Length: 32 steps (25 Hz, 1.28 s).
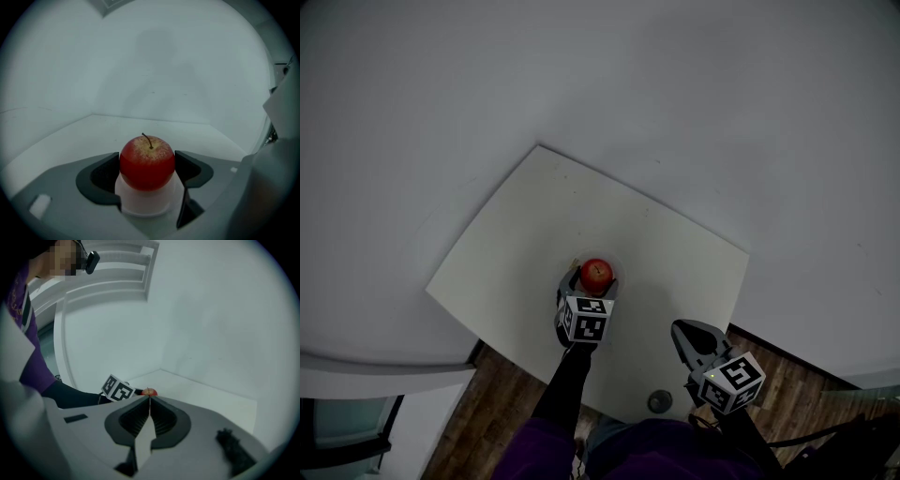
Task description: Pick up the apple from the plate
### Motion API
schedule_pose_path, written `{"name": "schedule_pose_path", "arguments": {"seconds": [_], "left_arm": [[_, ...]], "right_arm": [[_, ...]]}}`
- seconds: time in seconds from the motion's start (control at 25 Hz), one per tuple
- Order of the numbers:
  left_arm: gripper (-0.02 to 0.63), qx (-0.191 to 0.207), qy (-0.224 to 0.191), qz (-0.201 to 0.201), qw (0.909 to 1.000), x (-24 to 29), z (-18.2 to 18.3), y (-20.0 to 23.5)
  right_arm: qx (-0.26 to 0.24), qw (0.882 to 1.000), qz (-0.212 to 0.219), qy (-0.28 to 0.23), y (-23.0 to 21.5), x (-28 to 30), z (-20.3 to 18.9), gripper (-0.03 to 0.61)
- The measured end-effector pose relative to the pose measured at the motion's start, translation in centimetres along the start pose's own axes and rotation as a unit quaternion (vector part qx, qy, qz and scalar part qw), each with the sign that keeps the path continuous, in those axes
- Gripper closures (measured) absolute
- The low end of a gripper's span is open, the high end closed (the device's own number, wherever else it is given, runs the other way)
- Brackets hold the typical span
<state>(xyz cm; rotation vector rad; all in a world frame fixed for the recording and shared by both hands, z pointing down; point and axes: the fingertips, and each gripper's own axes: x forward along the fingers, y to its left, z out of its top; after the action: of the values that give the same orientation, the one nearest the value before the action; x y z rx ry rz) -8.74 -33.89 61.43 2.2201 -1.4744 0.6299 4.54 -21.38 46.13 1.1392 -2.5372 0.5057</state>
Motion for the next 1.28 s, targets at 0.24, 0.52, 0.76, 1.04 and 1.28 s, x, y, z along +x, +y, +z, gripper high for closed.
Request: {"name": "schedule_pose_path", "arguments": {"seconds": [0.24, 0.52, 0.76, 1.04, 1.28], "left_arm": [[0.239, 0.007, -0.001, 0.000, 1.0000, -0.4, 0.1, 0.0], [0.241, 0.002, -0.021, 0.004, 0.9998, -1.6, 1.1, 0.0], [0.241, -0.012, -0.059, 0.012, 0.9981, -4.0, 3.3, -0.2], [0.241, -0.013, -0.107, 0.020, 0.9939, -7.9, 6.5, -0.4], [0.241, -0.012, -0.147, 0.031, 0.9886, -11.3, 8.5, -1.1]], "right_arm": [[0.001, 1.000, -0.001, -0.002, 0.0, -0.2, 0.1, 0.566], [0.001, 1.000, -0.002, -0.005, -0.2, -0.3, 0.2, 0.566], [-0.002, 1.000, 0.006, -0.011, 0.3, -0.3, 0.4, 0.566], [-0.011, 1.000, 0.016, -0.018, 1.1, -0.2, 0.9, 0.566], [-0.010, 0.999, 0.023, -0.030, 1.3, -0.6, 1.5, 0.566]]}}
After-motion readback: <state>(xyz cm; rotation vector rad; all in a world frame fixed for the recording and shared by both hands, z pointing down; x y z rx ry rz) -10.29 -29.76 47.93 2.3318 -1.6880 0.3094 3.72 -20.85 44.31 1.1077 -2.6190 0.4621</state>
